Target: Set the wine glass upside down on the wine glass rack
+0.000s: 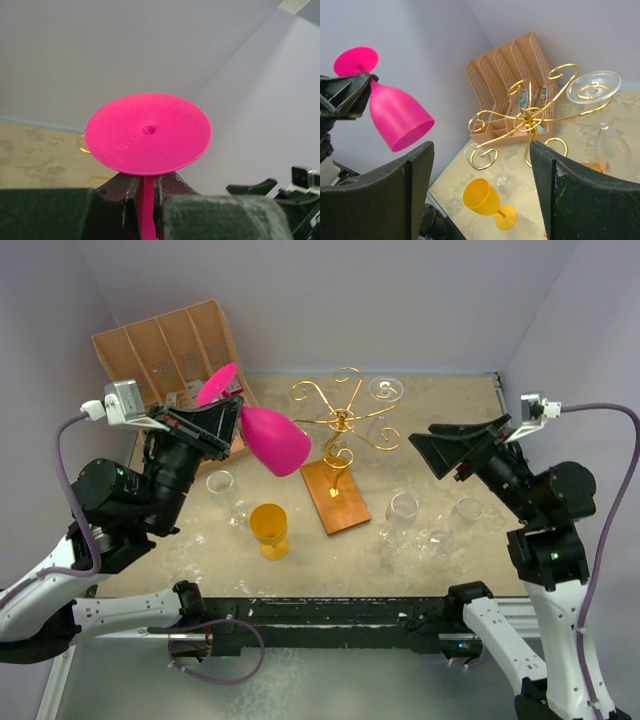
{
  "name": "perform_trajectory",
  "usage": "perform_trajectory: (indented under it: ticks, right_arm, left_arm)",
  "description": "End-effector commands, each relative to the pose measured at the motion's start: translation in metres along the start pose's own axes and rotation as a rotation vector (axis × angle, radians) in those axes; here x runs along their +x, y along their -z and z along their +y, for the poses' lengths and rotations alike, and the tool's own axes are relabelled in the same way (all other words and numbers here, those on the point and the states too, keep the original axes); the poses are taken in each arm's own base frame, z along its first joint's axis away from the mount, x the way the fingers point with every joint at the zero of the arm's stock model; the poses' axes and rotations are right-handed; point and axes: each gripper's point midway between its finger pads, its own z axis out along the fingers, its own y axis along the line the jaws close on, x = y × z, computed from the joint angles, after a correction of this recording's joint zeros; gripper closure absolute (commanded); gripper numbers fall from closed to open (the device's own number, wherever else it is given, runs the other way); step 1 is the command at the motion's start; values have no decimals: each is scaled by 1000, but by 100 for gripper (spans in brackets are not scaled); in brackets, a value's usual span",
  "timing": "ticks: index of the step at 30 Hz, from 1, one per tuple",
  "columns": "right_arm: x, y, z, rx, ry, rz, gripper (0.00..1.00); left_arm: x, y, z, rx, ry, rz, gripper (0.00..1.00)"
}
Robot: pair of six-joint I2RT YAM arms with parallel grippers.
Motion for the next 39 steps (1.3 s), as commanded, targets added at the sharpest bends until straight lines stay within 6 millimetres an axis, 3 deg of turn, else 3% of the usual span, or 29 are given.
perform_trajectory:
  ticks: [1,5,12,19,22,29,35,39]
  right_arm:
    - [-3,-11,3,-35,-7,15,22]
    - [-5,-25,3,-67,-42,29,24]
    - [1,-63,12,-104,-132,65,27]
    - [25,-103,45,-147,-230,107,31]
    - [49,-115,61,-190,-293,160,33]
    - [84,-123,108,-273,-384,237,34]
    - [108,-125,115,-258,-478,284,48]
    - [116,-125,119,-251,-556,299,63]
  left_arm:
    - [22,15,32,-17,-314,109,100]
    - [40,25,47,13,-447,168,100]
    - [73,31,45,152,-556,216,100]
    - [97,30,38,254,-615,233,100]
    - [103,32,35,300,-636,230,100]
    - [102,37,38,326,-671,211,100]
    - [107,40,40,340,-670,220,100]
    - [109,42,43,341,-676,225,100]
